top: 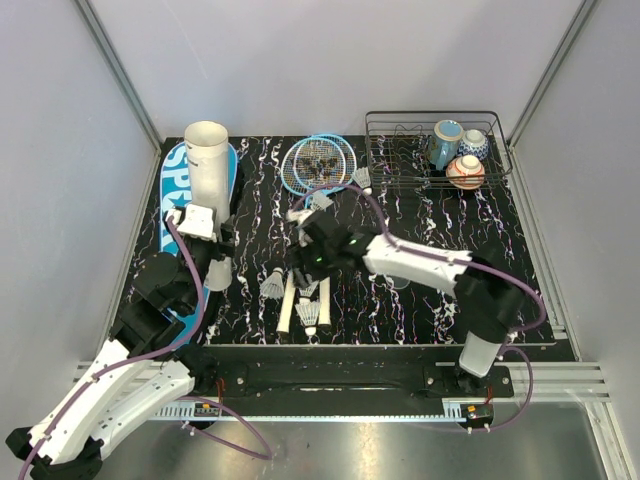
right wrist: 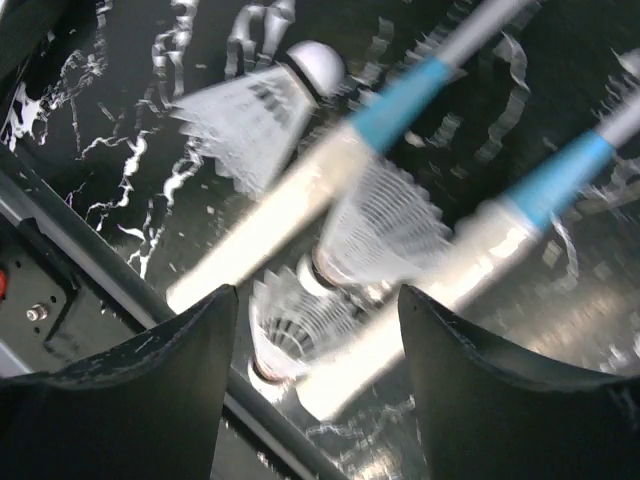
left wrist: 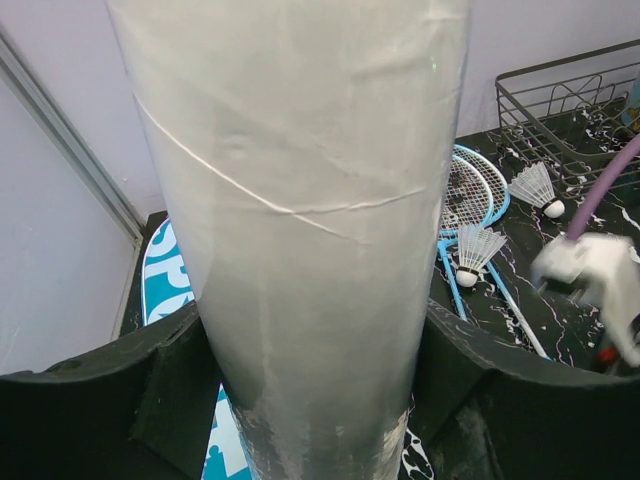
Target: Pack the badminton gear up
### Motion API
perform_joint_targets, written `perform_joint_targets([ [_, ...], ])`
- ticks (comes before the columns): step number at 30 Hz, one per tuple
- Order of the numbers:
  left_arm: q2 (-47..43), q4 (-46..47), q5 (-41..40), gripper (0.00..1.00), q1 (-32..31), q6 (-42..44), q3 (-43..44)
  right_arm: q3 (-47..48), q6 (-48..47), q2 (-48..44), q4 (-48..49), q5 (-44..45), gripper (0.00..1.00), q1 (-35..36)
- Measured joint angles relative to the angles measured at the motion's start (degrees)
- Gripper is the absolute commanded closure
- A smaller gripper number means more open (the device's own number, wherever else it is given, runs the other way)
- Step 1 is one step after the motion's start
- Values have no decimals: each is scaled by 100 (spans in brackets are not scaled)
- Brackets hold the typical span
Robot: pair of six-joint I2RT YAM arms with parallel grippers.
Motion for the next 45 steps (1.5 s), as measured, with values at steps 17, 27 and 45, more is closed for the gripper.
perform_joint_targets([
  [17,-223,87,-105,65,0,2,-160,151,-1895,1508,2262,3661,46,1720],
  [27,-223,90,-146,63,0,2,-162,-407,-2264,1408,3681,4181,100,1716],
  [45,535,-76,2218,62,7,501,-186,-859,1377,-1611,1659,-3093,100,-3123],
])
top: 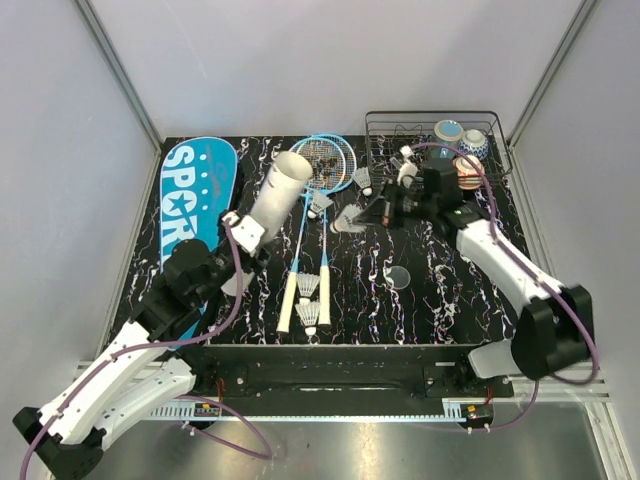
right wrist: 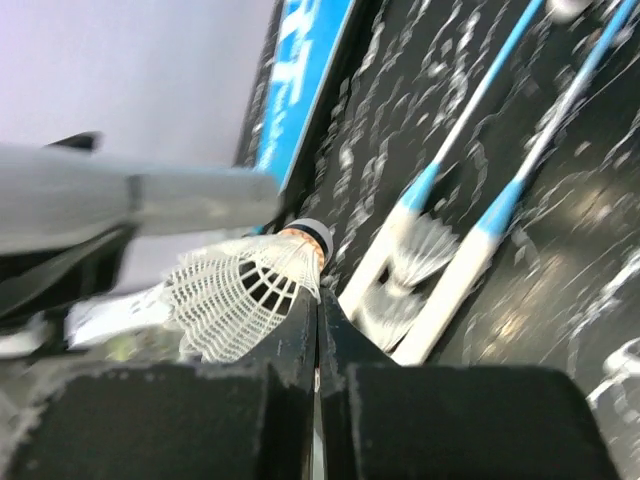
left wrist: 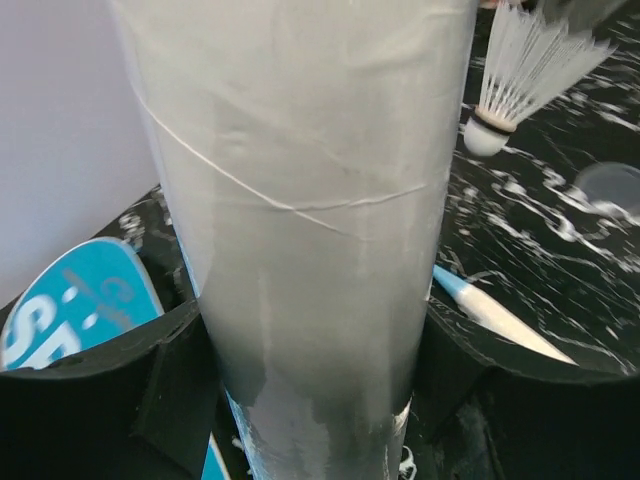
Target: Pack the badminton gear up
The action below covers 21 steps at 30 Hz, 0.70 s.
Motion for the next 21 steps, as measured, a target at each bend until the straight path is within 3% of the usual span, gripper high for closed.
perform_joint_targets([
  [4,155,-149,1051,64,-2,201,-85,-214,267,-1025,-868,-957,100,-494],
  [10,151,-310,2135,69,-2,533,-234,452,-72,-2769,-2284,-334,100,-909],
  [21,155,-400,2787,73,-2,988,-411,2339,-422,-2398,-3650,-970,100,-885],
])
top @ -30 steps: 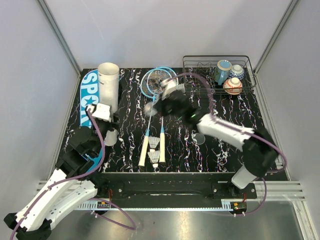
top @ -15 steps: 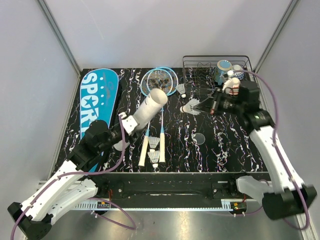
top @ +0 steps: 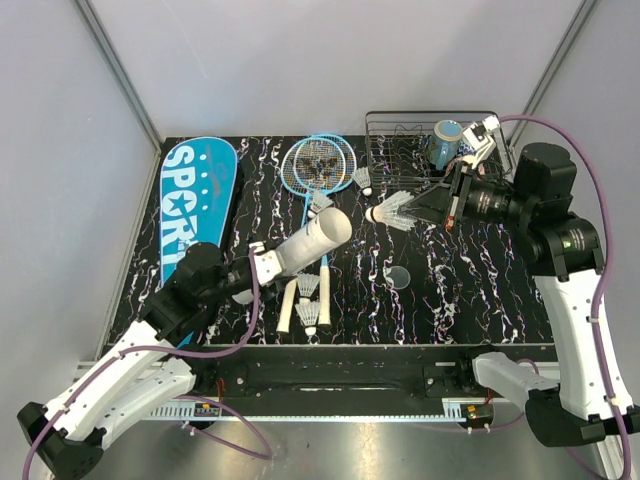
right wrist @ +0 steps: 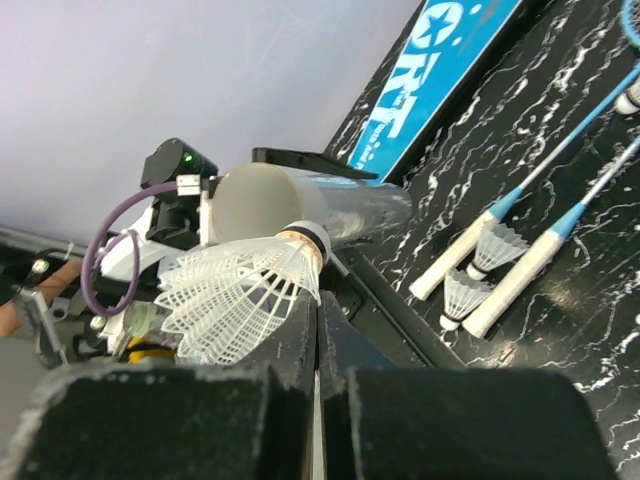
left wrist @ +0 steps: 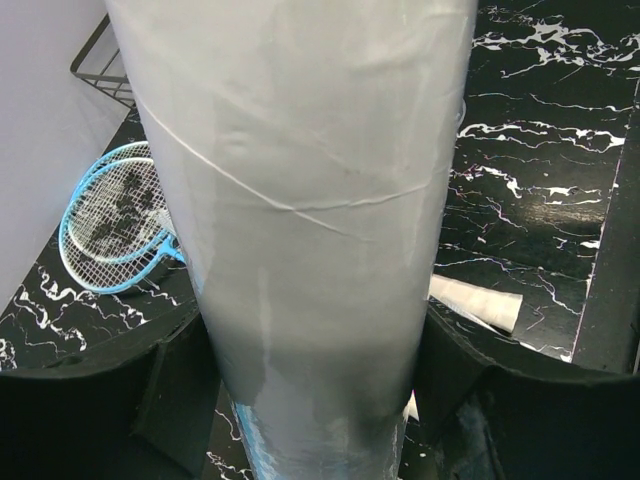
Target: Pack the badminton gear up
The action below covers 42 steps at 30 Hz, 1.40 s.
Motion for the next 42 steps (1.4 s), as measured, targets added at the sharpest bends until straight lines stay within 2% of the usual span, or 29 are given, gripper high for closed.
perform_joint_targets([
  [8,85,-4,63,73,-13,28,0,286,101,385,-138,-385,100,157],
  [11,140,-4,66,73,-17,28,0,345,153,457,-136,-426,100,442],
  [17,190,-9,98,73,-22,26,0,568,44,833,-205,-48,100,1491],
  [23,179,-11,146,73,-79,24,0,734,-229,1099,-525,691,100,1578],
  [29,179,-11,160,73,-116,24,0,951,-369,1156,-706,962,98,1582],
  [31,179,-11,173,73,-122,26,0,1019,-398,1167,-721,953,95,1617],
  [33,179,-11,179,73,-131,24,0,1075,-444,1231,-745,962,87,1722],
  [34,179,-11,184,73,-138,24,0,1119,-485,1294,-793,979,81,1827],
  [35,179,-11,188,73,-138,26,0,1152,-511,1357,-833,1029,70,1919],
  [39,181,-153,179,74,-138,24,-7,1187,-678,1617,-1012,1276,51,2264],
  [42,179,-227,181,74,-149,24,-7,1200,-828,1714,-1202,1576,44,2367],
])
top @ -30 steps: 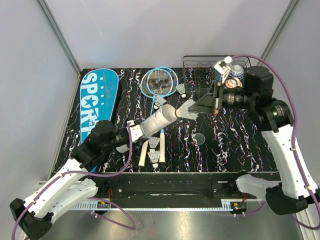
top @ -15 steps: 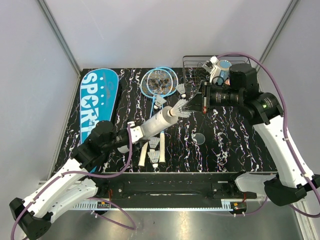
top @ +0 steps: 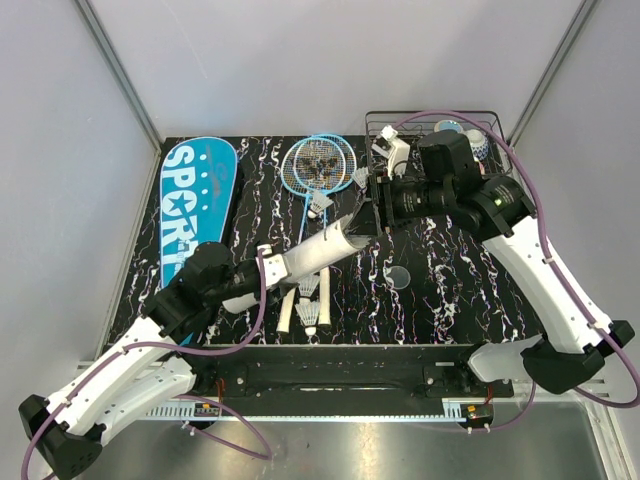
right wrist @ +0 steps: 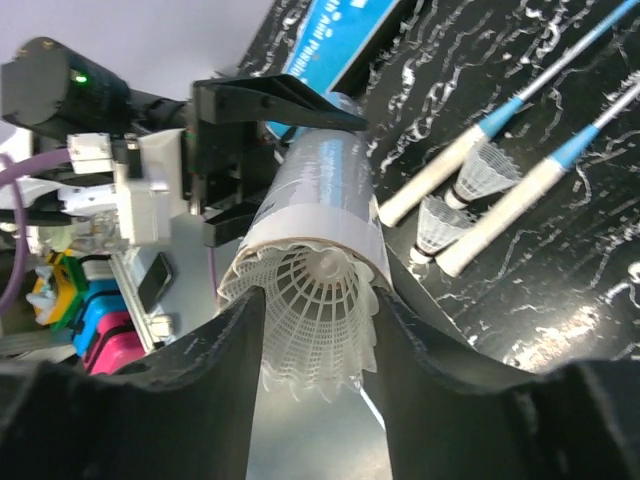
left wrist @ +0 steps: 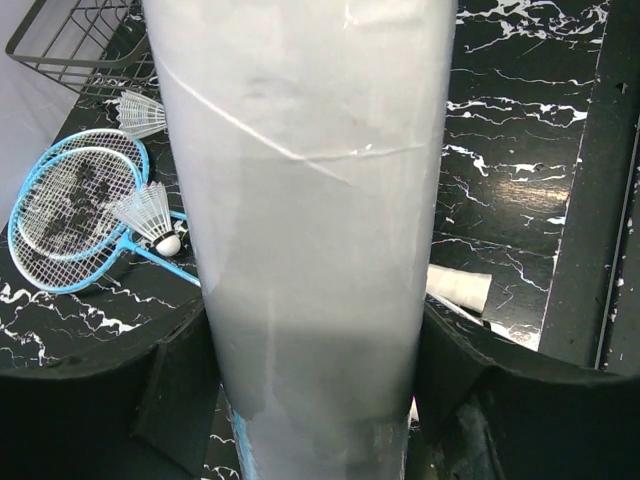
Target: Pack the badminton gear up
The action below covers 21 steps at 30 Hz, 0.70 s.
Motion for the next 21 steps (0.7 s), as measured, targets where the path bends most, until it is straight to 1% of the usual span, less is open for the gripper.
perform_joint_targets([
  [3,0,-20,-2,74,0,-9,0,9,-109,37,-140,273,43,59],
  [4,0,-24,-2,74,0,-9,0,9,-138,48,-162,330,41,85],
  [9,0,-146,-33,76,0,-13,0,9,-212,98,-205,708,36,341],
  [10,0,-173,-37,76,0,-13,0,9,-219,98,-214,807,32,374],
  [14,0,-170,-66,77,0,-15,-2,20,-240,20,-232,1117,24,426],
  [21,-42,-2,-52,78,-48,-13,-4,387,-299,-280,-317,1596,21,437],
])
